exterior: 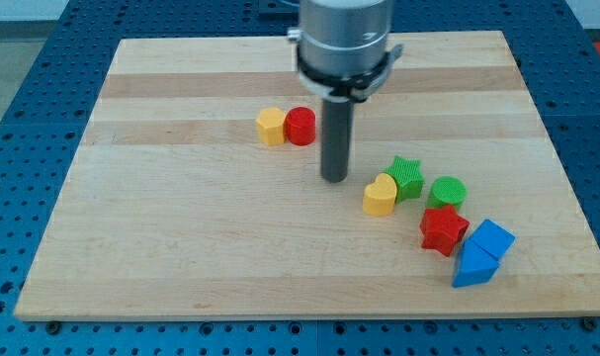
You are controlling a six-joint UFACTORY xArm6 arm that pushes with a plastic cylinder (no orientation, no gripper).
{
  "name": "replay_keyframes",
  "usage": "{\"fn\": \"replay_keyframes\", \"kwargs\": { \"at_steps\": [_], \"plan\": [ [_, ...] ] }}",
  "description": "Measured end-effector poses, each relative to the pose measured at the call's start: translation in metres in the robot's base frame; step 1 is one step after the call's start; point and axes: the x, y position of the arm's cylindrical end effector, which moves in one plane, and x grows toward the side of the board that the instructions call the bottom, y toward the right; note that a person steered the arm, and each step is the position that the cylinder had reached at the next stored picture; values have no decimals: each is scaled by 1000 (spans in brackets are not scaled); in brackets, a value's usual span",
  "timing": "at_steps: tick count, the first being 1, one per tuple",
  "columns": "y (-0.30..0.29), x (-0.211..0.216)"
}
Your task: Move the green star to the top right of the yellow heart
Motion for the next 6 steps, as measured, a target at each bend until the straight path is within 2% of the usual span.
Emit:
{"fn": "replay_keyframes", "kwargs": {
  "at_steps": [1,2,4,6],
  "plan": [
    [-14,41],
    [-4,77],
    [55,80],
    [95,49]
  ]
}}
